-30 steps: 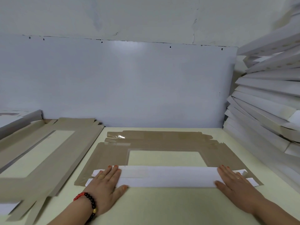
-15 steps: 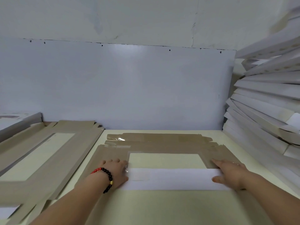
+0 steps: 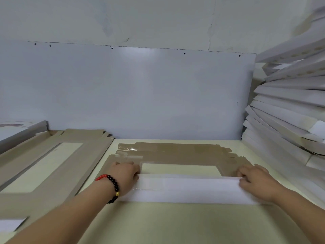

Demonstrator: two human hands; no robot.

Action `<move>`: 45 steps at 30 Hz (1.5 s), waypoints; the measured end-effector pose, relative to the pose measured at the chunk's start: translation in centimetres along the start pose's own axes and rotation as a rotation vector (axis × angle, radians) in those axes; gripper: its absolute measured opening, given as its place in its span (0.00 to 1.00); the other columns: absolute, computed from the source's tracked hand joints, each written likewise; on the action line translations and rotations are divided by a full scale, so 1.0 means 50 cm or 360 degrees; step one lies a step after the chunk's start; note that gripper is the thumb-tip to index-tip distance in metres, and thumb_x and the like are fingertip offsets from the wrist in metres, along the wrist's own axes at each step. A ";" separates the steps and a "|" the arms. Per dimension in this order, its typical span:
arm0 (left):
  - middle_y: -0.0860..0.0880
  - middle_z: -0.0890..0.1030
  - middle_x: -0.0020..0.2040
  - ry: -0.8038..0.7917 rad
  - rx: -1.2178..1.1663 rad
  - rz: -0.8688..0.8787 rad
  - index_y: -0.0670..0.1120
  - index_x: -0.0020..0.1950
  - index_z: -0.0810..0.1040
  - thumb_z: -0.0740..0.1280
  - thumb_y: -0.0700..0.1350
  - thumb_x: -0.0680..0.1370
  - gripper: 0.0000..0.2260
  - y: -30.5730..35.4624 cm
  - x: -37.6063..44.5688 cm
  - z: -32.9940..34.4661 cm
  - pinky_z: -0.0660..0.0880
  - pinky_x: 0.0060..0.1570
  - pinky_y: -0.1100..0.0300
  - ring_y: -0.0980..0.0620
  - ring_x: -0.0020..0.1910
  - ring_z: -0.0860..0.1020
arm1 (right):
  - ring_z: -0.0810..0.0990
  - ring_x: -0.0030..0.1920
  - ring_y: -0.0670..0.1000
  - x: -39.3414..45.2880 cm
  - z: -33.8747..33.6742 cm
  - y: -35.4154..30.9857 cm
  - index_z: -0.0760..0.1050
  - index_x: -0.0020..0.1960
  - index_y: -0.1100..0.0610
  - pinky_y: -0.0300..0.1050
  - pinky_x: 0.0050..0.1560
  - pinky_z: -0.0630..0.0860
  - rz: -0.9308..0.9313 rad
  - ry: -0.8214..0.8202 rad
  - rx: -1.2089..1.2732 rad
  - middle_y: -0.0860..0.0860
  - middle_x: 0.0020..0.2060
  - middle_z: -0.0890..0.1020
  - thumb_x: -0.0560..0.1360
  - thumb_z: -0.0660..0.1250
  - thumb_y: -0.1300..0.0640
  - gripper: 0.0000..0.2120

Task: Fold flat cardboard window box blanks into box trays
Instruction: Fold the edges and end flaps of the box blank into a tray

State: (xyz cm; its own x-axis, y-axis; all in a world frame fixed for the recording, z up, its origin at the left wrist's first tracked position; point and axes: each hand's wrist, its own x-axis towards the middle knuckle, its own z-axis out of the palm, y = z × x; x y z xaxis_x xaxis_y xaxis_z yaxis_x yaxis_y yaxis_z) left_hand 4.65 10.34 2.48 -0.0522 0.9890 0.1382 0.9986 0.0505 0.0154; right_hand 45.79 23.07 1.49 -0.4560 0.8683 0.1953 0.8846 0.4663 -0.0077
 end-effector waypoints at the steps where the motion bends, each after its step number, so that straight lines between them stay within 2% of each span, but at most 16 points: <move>1: 0.53 0.75 0.50 -0.0022 -0.0022 0.0038 0.53 0.48 0.69 0.56 0.46 0.81 0.04 0.002 -0.011 -0.008 0.68 0.55 0.58 0.50 0.53 0.75 | 0.72 0.43 0.43 -0.009 -0.006 0.004 0.68 0.40 0.47 0.40 0.64 0.59 -0.0023 0.0022 0.0037 0.44 0.40 0.76 0.74 0.60 0.54 0.05; 6: 0.50 0.78 0.53 -0.0158 -0.0037 0.0221 0.51 0.58 0.73 0.55 0.46 0.80 0.10 0.042 -0.066 -0.011 0.71 0.47 0.59 0.49 0.52 0.76 | 0.72 0.39 0.44 -0.071 -0.011 -0.033 0.66 0.38 0.47 0.33 0.58 0.58 -0.0221 0.0043 -0.0099 0.43 0.31 0.74 0.76 0.59 0.41 0.13; 8: 0.49 0.77 0.55 -0.0200 0.0009 0.0340 0.51 0.59 0.73 0.55 0.48 0.81 0.11 0.070 -0.090 0.007 0.71 0.50 0.57 0.47 0.54 0.76 | 0.75 0.35 0.43 -0.094 0.001 -0.070 0.68 0.36 0.46 0.37 0.57 0.69 -0.0382 0.0143 -0.0167 0.41 0.30 0.74 0.73 0.67 0.41 0.14; 10: 0.48 0.74 0.59 -0.0175 0.0150 0.0419 0.50 0.61 0.71 0.54 0.50 0.82 0.12 0.096 -0.106 0.036 0.70 0.54 0.54 0.45 0.58 0.74 | 0.78 0.32 0.43 -0.117 0.013 -0.108 0.76 0.33 0.45 0.39 0.42 0.78 -0.0514 0.0347 -0.0121 0.38 0.29 0.76 0.64 0.78 0.45 0.11; 14: 0.52 0.80 0.45 -0.0049 0.0278 0.0561 0.54 0.46 0.80 0.68 0.53 0.70 0.07 0.142 -0.140 0.063 0.76 0.40 0.63 0.51 0.43 0.80 | 0.78 0.27 0.44 -0.140 0.054 -0.172 0.81 0.32 0.44 0.32 0.31 0.73 -0.0744 0.0508 -0.0222 0.41 0.28 0.78 0.66 0.71 0.48 0.04; 16: 0.49 0.79 0.46 -0.0045 0.0344 0.0583 0.53 0.48 0.80 0.63 0.49 0.72 0.08 0.169 -0.143 0.066 0.76 0.41 0.62 0.48 0.45 0.80 | 0.77 0.25 0.47 -0.140 0.085 -0.201 0.81 0.31 0.47 0.33 0.27 0.72 -0.0817 0.0656 -0.0137 0.44 0.27 0.78 0.76 0.59 0.54 0.18; 18: 0.44 0.75 0.56 -0.0082 0.0418 0.0617 0.47 0.58 0.76 0.55 0.44 0.78 0.13 0.191 -0.141 0.090 0.73 0.53 0.55 0.45 0.56 0.74 | 0.77 0.26 0.48 -0.139 0.106 -0.240 0.81 0.32 0.48 0.34 0.26 0.73 -0.0852 0.0707 -0.0079 0.45 0.28 0.77 0.72 0.65 0.54 0.11; 19: 0.46 0.77 0.53 -0.0106 0.0360 0.0634 0.48 0.54 0.78 0.58 0.44 0.76 0.12 0.203 -0.137 0.086 0.75 0.48 0.56 0.46 0.52 0.76 | 0.77 0.27 0.47 -0.138 0.109 -0.261 0.81 0.34 0.48 0.34 0.27 0.74 -0.0872 0.0643 -0.0056 0.45 0.29 0.77 0.66 0.70 0.52 0.03; 21: 0.52 0.80 0.40 -0.0040 0.0315 0.0691 0.52 0.42 0.81 0.67 0.48 0.68 0.05 0.221 -0.141 0.076 0.76 0.35 0.63 0.51 0.39 0.79 | 0.78 0.30 0.46 -0.134 0.120 -0.286 0.81 0.39 0.46 0.34 0.28 0.75 -0.0869 0.0521 -0.0006 0.43 0.32 0.78 0.59 0.74 0.51 0.08; 26: 0.46 0.73 0.63 -0.0116 0.0260 0.0483 0.48 0.65 0.72 0.54 0.45 0.82 0.14 0.168 -0.123 0.097 0.70 0.59 0.52 0.44 0.61 0.71 | 0.77 0.25 0.45 -0.126 0.091 -0.258 0.81 0.35 0.43 0.35 0.21 0.70 -0.0638 0.0526 0.0117 0.41 0.29 0.78 0.59 0.76 0.51 0.06; 28: 0.48 0.76 0.60 -0.0052 0.0161 0.0365 0.49 0.61 0.73 0.54 0.50 0.82 0.13 0.125 -0.124 0.092 0.71 0.56 0.53 0.44 0.59 0.74 | 0.81 0.37 0.45 -0.127 0.067 -0.230 0.81 0.46 0.40 0.37 0.32 0.76 -0.0415 0.0302 -0.0010 0.42 0.39 0.82 0.66 0.76 0.44 0.09; 30: 0.49 0.80 0.54 -0.0107 0.0054 0.0213 0.50 0.56 0.75 0.55 0.55 0.81 0.14 0.078 -0.124 0.070 0.71 0.50 0.56 0.46 0.54 0.77 | 0.78 0.56 0.47 -0.126 0.066 -0.183 0.73 0.62 0.38 0.43 0.51 0.72 -0.0259 0.0113 -0.0030 0.41 0.56 0.81 0.79 0.59 0.41 0.13; 34: 0.54 0.78 0.43 -0.0351 -0.0050 -0.0076 0.54 0.49 0.77 0.59 0.58 0.79 0.11 0.006 -0.109 0.026 0.68 0.40 0.61 0.53 0.43 0.75 | 0.78 0.53 0.47 -0.114 0.034 -0.122 0.71 0.61 0.41 0.44 0.43 0.67 -0.0065 -0.0182 -0.0079 0.44 0.52 0.81 0.77 0.56 0.38 0.16; 39: 0.55 0.78 0.46 -0.0476 -0.0050 -0.0168 0.54 0.56 0.78 0.57 0.62 0.74 0.18 0.054 -0.073 0.020 0.71 0.40 0.60 0.53 0.45 0.77 | 0.78 0.49 0.53 -0.059 0.029 -0.137 0.70 0.57 0.47 0.47 0.46 0.69 0.0000 -0.0445 -0.0215 0.48 0.51 0.81 0.73 0.47 0.26 0.29; 42: 0.50 0.80 0.52 -0.0526 0.0127 -0.0120 0.53 0.57 0.76 0.51 0.70 0.72 0.28 0.110 -0.046 0.039 0.69 0.44 0.55 0.47 0.52 0.77 | 0.77 0.56 0.53 -0.035 0.044 -0.195 0.69 0.60 0.50 0.50 0.58 0.65 -0.0012 -0.0357 -0.0338 0.51 0.55 0.80 0.60 0.28 0.22 0.50; 45: 0.47 0.77 0.59 -0.0385 0.0218 -0.0048 0.52 0.61 0.74 0.47 0.72 0.73 0.31 0.153 -0.019 0.062 0.68 0.55 0.50 0.45 0.59 0.74 | 0.67 0.69 0.53 -0.017 0.068 -0.274 0.68 0.69 0.52 0.58 0.73 0.50 -0.0005 -0.0271 -0.0251 0.53 0.66 0.72 0.76 0.39 0.30 0.37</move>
State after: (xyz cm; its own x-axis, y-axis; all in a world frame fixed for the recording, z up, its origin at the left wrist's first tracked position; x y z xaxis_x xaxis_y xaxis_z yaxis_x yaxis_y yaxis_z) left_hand 12.35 10.22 -0.61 -0.0946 0.9904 -0.1010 0.9893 0.0823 -0.1202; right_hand 33.72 16.51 -1.93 -0.4567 0.8892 0.0263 0.8815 0.4483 0.1483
